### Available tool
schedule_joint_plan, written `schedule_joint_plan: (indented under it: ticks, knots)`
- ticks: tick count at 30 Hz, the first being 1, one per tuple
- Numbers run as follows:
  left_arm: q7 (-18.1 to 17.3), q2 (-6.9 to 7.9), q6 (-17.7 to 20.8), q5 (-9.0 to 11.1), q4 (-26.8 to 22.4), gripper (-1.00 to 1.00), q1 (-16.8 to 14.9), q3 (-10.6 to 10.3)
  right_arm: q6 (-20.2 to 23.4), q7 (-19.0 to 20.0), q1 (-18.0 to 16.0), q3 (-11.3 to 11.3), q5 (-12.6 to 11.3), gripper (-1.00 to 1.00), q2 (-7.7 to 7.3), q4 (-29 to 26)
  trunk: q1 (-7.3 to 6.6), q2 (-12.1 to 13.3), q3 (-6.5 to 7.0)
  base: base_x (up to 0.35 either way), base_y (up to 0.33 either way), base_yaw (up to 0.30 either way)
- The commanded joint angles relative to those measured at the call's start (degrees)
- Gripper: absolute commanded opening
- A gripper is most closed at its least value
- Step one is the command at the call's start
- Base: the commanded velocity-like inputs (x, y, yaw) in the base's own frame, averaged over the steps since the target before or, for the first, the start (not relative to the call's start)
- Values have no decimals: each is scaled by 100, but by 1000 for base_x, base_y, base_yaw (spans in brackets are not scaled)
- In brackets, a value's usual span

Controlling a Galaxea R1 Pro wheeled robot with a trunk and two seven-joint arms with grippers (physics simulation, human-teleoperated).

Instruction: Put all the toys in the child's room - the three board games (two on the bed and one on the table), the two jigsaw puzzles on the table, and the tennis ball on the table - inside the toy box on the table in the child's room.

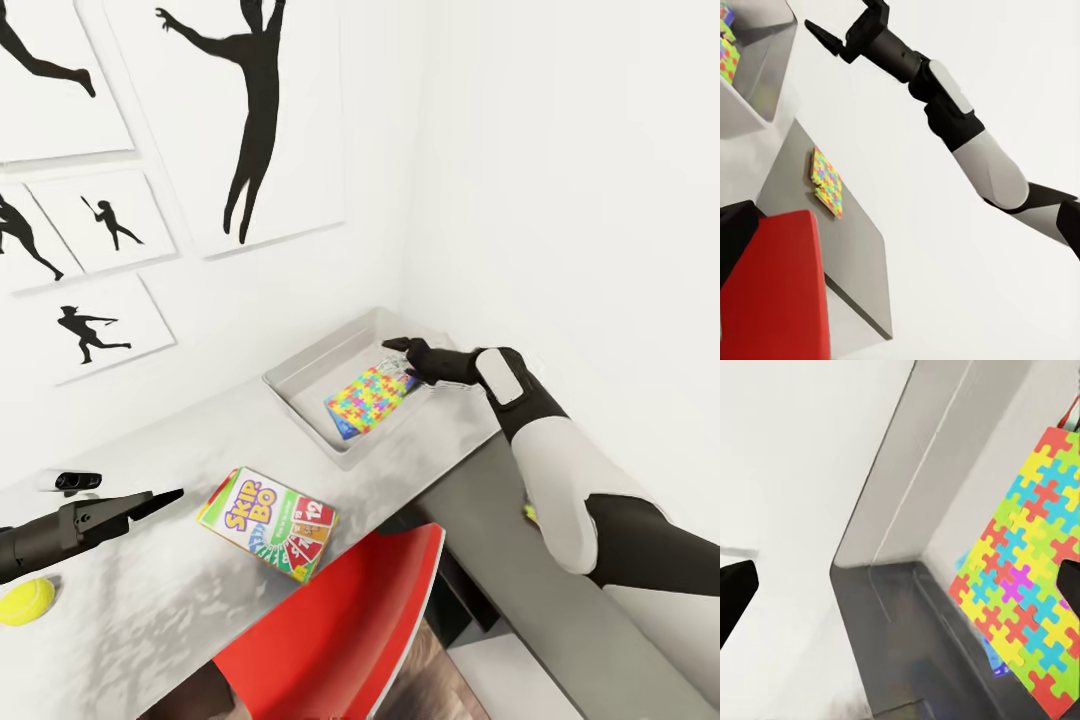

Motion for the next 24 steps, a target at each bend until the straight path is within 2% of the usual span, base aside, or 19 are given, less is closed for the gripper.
schedule_joint_plan:
  ticks: [1,3,8,14,18,24]
  knots:
    - [-23,2,61,-5,0,100,-4,0,67,71,4,-41,44,100,5,-92,3,-10,-2,-123,54,0]
    - [-23,2,61,-5,0,100,-4,2,248,237,44,-38,47,100,3,-458,3,-10,15,-192,104,17]
    - [-23,2,61,-5,-1,100,-4,5,503,365,240,-45,44,100,3,-1153,3,-10,60,-259,104,100]
    - [-23,4,61,-5,0,100,-4,8,539,385,371,-37,41,100,3,-1328,3,-10,111,-214,19,171]
    - [-23,9,61,-5,1,100,30,14,540,386,386,-31,41,100,9,-1344,3,-10,134,-53,3,164]
    - [-23,10,61,-5,1,100,47,17,523,363,387,-27,72,100,44,-1343,3,-10,142,-11,1,44]
